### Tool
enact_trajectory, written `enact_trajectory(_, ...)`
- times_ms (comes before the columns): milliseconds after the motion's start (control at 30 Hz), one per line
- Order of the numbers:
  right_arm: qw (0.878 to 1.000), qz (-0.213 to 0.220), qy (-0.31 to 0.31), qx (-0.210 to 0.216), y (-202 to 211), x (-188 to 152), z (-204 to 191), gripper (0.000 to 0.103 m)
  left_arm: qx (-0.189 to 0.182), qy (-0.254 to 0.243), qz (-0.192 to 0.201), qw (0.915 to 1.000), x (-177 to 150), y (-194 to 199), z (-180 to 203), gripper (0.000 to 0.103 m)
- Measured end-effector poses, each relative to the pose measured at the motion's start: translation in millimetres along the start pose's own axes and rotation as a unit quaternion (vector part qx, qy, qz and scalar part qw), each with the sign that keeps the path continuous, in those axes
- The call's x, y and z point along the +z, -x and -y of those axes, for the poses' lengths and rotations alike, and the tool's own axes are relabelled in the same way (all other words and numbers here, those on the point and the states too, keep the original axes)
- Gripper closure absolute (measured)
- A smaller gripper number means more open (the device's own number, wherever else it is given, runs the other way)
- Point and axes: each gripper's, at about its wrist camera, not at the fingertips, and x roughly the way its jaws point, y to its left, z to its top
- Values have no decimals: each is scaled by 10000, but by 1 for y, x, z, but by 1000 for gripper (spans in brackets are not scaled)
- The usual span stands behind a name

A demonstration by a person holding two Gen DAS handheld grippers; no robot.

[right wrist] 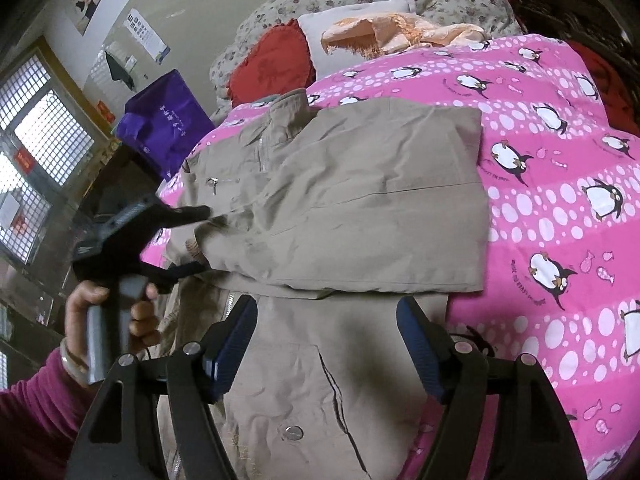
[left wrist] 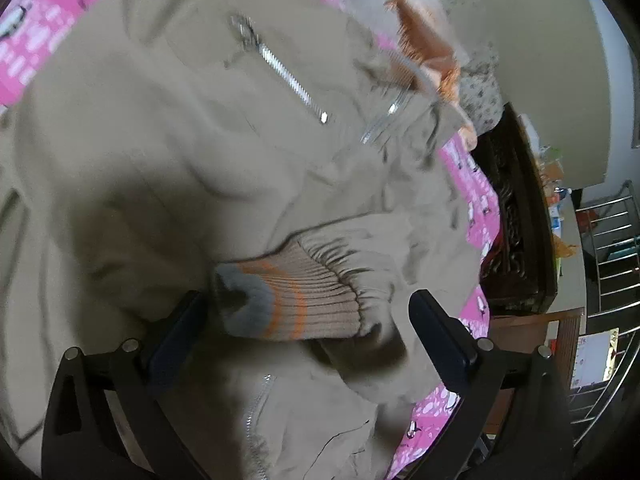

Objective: Fold large clothes

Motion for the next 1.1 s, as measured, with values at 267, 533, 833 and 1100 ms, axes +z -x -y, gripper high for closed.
enact_trajectory(267, 9997, 8, -102, -243, 5, -5, 10, 27, -49, -1202, 741, 9900, 9, 58, 50, 81)
enact_trajectory(533, 9973, 113, -533, -488, -7, 13, 31, 27, 863, -1533, 1171, 9774, 38, 80, 19, 81)
enact_trajectory(833, 9913, -472, -1127, -480, -73, 66, 58, 27, 776, -1143, 1213, 9830, 41, 73, -4, 81)
enact_trajectory(1100, 9914, 85, -1209, -489, -53, 74, 73, 24, 990, -976, 1519, 9786, 63, 91, -23, 81)
